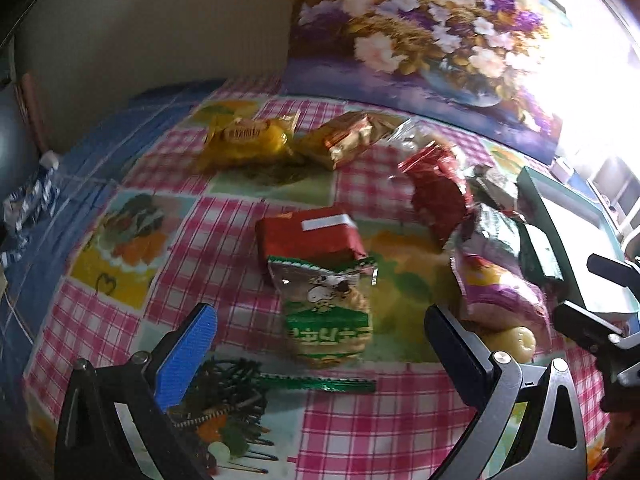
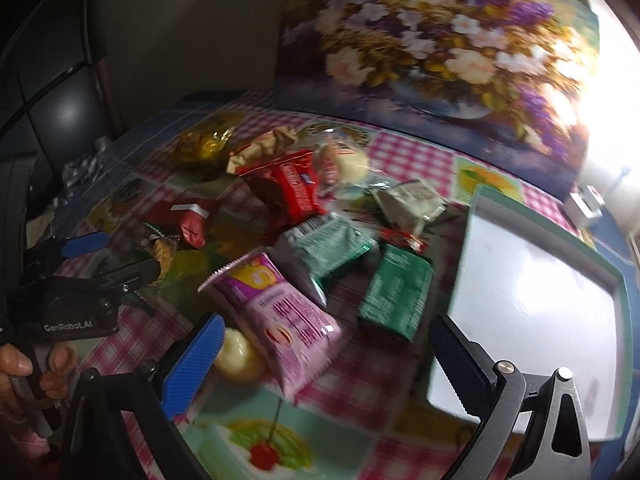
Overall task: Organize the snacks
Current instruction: 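Grasp the pink-purple snack bag with the right gripper while the left grasps the green-wrapped biscuit, then carry both held snacks over the white tray and open both grippers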
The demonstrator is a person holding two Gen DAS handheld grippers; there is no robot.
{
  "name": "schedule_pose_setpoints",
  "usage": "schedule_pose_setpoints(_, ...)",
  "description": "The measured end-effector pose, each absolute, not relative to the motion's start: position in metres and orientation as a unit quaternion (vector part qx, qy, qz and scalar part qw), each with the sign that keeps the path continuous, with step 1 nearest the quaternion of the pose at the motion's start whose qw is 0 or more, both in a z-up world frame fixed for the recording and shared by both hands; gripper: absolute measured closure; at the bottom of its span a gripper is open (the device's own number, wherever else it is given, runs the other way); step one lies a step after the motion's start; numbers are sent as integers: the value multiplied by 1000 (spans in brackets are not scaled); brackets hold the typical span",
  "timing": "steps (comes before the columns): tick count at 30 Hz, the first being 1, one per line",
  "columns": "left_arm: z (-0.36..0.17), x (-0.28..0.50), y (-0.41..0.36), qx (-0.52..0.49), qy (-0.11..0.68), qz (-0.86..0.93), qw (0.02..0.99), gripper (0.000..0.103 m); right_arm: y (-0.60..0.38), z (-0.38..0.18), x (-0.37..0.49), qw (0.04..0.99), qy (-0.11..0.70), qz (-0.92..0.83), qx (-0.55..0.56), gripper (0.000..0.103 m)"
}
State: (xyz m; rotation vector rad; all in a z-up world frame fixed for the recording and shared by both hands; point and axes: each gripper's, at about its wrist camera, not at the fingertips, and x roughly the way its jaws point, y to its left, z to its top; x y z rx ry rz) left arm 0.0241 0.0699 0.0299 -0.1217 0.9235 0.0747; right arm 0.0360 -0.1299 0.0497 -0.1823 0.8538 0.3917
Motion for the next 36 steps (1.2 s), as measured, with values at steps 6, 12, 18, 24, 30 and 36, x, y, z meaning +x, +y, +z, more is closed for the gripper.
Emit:
schedule_pose_setpoints(6, 19, 36, 76, -72, 463, 43, 883, 1, -109, 34, 53, 874, 426, 202, -116, 6)
schedule_pose_setpoints(12, 11, 41, 75, -70, 470, 43, 879, 9, -98, 22, 62, 862, 442, 215, -124, 11)
schedule_pose_setpoints(18, 7, 41, 75, -73, 476, 39, 876, 20, -89, 19, 57, 855, 442, 233, -138, 25)
schedule_pose_setpoints(24, 10, 40, 74, -68, 470, 40, 879, 42, -90, 14, 60, 853, 451, 229, -129, 34)
schedule_pose_setpoints(30, 11, 39, 78, -82, 465, 41, 880, 50, -97, 18, 59, 858, 447, 228, -110, 46)
schedule_pose_setpoints(36, 17, 34, 78, -90, 458, 42, 883, 50, -103, 23, 55, 863, 438, 233, -90, 51)
